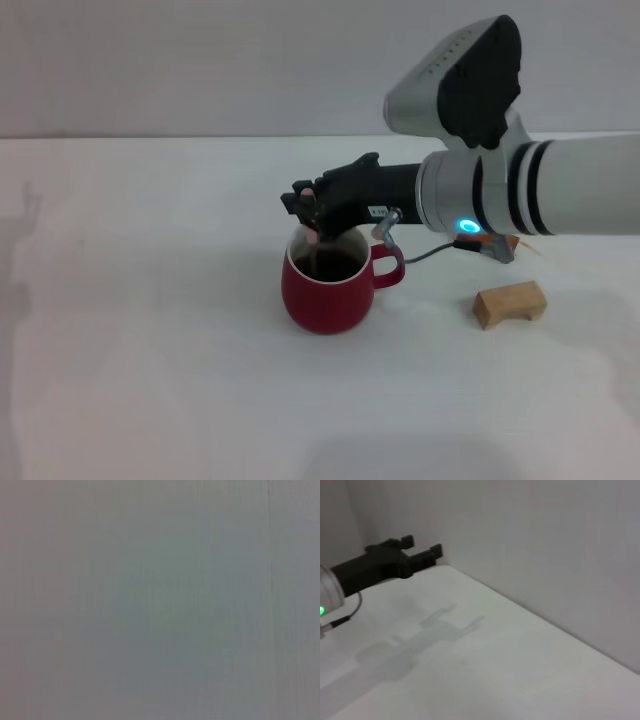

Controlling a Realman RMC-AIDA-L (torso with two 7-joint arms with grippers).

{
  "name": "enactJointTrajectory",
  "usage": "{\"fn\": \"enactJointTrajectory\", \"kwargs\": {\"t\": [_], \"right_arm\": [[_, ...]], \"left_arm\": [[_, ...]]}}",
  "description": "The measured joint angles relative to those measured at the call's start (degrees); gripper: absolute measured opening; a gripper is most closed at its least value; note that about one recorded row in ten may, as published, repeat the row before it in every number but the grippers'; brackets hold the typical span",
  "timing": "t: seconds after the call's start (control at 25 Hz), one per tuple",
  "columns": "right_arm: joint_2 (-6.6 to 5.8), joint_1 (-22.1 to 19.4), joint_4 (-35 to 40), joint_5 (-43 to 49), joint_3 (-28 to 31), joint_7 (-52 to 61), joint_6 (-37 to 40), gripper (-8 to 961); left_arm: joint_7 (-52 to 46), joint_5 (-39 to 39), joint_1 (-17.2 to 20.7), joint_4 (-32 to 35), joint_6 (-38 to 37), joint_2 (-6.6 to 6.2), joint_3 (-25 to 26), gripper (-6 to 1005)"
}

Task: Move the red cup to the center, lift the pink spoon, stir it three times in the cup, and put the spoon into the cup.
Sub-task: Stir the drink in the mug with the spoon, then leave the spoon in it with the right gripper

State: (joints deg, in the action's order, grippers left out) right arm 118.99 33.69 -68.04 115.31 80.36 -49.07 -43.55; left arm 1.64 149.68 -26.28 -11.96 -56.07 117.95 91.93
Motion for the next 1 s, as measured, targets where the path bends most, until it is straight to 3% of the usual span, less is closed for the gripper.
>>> {"fn": "enactJointTrajectory", "kwargs": {"t": [0.44,1.0], "right_arm": [[-0.39,6.8,9.9,1.0,2.2,-0.8,2.1,136],[-0.44,7.1,6.4,4.1,5.8,-0.3,-4.7,136]], "left_arm": [[-0.2,0.0,-0.1,0.0,0.0,0.08,-0.1,847],[-0.8,0.0,-0.2,0.0,0.0,0.09,0.0,847]]}}
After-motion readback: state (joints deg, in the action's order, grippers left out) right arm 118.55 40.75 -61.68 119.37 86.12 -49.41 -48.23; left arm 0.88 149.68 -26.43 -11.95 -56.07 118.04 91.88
